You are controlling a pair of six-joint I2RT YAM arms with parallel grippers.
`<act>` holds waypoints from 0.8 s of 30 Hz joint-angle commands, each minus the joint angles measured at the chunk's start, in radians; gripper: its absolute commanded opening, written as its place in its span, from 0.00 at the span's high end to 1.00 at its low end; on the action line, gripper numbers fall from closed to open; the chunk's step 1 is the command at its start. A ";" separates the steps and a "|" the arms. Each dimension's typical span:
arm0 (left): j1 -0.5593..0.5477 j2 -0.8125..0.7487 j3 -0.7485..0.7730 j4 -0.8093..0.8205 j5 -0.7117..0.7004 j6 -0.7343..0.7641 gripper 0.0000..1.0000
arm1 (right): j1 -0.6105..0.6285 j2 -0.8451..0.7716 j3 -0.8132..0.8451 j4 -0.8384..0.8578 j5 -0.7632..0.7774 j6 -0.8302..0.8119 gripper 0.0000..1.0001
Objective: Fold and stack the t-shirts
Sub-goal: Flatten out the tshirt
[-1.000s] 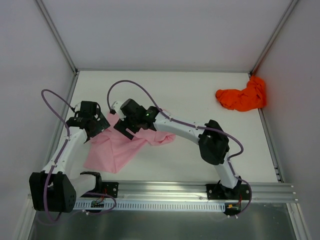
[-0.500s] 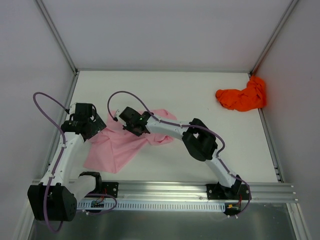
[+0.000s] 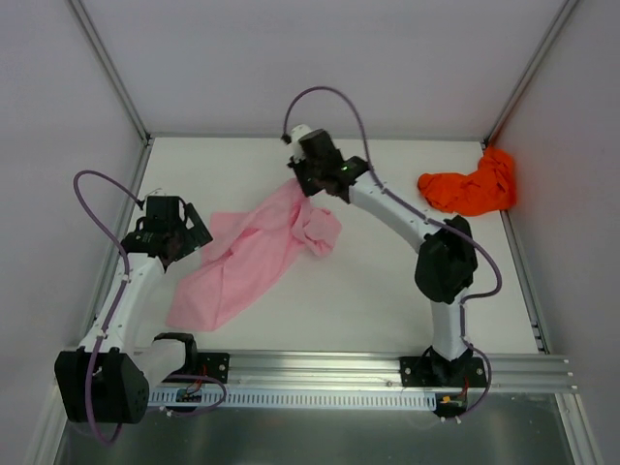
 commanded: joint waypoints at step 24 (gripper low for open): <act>0.005 0.250 0.015 0.311 0.461 0.152 0.06 | -0.427 -0.342 -0.744 0.066 -0.138 0.290 0.98</act>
